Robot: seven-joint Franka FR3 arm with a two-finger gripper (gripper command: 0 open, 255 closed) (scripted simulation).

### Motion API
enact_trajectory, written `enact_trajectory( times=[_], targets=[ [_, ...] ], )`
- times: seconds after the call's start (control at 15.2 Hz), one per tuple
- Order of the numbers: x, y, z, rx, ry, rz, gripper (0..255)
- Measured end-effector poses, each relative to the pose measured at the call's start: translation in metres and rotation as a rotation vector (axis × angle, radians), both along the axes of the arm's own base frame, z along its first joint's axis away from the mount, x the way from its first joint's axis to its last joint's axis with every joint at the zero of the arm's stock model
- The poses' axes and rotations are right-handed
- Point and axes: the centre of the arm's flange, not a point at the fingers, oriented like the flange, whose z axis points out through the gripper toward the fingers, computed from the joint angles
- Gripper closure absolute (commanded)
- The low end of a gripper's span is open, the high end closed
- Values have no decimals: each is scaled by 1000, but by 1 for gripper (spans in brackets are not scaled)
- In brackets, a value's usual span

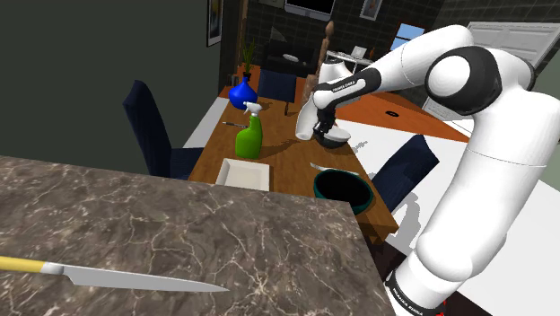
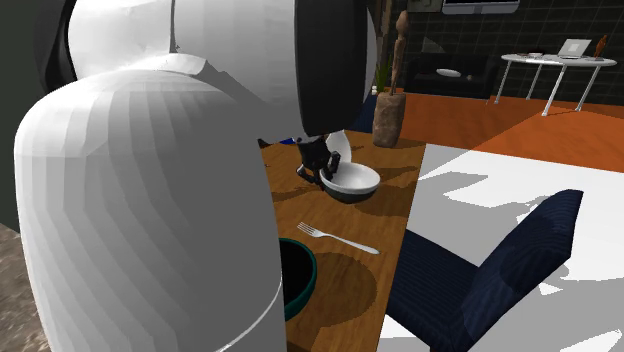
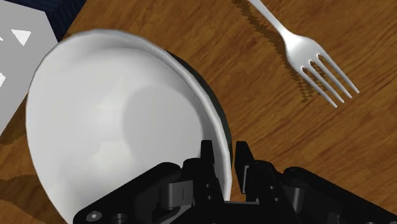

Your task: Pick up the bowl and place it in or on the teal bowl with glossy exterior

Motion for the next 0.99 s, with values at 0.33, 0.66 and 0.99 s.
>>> enact_trajectory(
  times=[0.33,0.66,0.99],
  targets=[
    [0,-1,25,0,0,0,255],
    [-1,0,53,0,0,0,255],
    [0,0,79,0,0,0,255]
  ],
)
